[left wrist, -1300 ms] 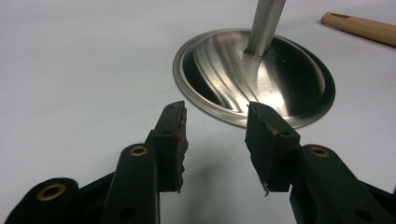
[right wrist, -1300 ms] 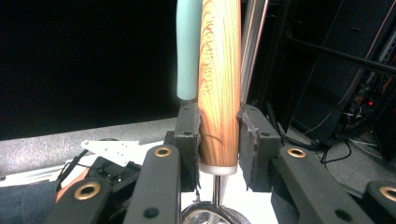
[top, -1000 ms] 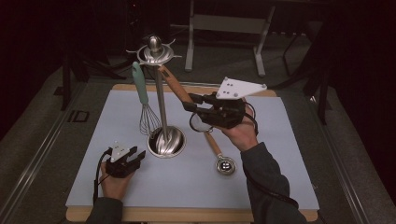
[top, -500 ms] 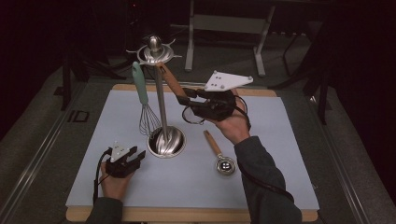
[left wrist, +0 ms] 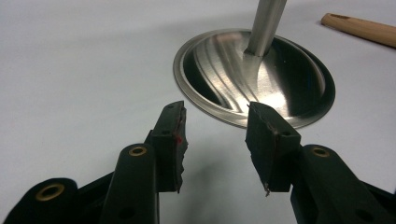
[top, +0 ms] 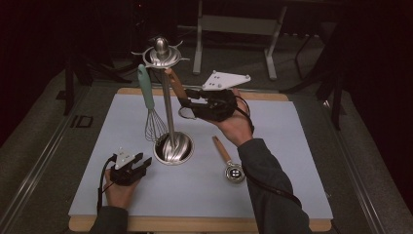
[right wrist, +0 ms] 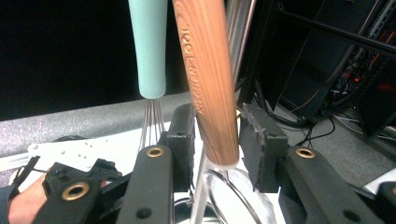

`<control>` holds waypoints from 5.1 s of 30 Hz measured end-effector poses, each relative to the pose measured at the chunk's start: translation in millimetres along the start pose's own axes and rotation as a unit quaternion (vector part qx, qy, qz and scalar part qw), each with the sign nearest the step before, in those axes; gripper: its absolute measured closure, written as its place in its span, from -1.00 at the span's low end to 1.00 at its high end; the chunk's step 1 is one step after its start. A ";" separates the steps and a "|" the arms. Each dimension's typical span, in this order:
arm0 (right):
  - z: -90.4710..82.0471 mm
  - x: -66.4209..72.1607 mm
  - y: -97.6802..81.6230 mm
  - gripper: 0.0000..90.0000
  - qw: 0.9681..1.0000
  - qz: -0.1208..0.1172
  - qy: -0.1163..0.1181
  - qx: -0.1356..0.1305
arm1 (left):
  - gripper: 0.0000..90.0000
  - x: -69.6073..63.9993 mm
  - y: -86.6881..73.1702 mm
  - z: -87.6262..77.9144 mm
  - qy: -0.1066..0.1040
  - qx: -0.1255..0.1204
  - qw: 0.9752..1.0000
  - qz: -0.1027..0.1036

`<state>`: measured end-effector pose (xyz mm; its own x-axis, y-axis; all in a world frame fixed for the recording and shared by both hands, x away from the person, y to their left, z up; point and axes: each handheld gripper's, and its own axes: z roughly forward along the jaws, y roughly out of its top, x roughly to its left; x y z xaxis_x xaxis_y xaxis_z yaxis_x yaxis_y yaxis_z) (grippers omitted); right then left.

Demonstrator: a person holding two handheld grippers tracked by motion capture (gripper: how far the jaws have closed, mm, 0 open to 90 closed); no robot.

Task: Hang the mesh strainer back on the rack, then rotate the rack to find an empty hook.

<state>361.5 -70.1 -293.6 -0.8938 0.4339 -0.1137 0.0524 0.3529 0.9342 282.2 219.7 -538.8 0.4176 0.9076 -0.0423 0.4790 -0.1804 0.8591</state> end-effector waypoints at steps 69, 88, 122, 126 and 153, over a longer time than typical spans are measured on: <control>-21.5 -31.5 -83.9 0.34 0.992 0.026 -0.060 0.105 | 0.36 4.3 10.8 -16.3 0.002 -0.051 0.998 -0.028; -37.7 -32.0 -143.8 0.32 0.983 0.068 -0.092 0.141 | 0.41 10.5 27.2 -37.6 -0.041 -0.087 0.994 -0.050; -88.9 -24.9 -250.0 0.39 0.949 0.139 -0.202 0.197 | 0.66 12.5 103.0 -75.9 -0.051 -0.187 0.981 -0.023; -95.8 -26.7 -265.4 0.38 0.943 0.154 -0.209 0.207 | 0.80 12.9 113.0 -79.7 -0.055 -0.202 0.978 -0.023; -108.3 -24.1 -276.0 0.80 0.947 0.190 -0.194 0.173 | 1.00 -27.3 198.7 -119.9 -0.087 -0.355 0.930 0.022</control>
<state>320.3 -267.8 -512.1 -0.5545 0.8317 0.0295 0.5401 0.3327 0.7730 273.4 204.6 -305.8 0.5733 0.8188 -0.0280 -0.1468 0.1363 0.9797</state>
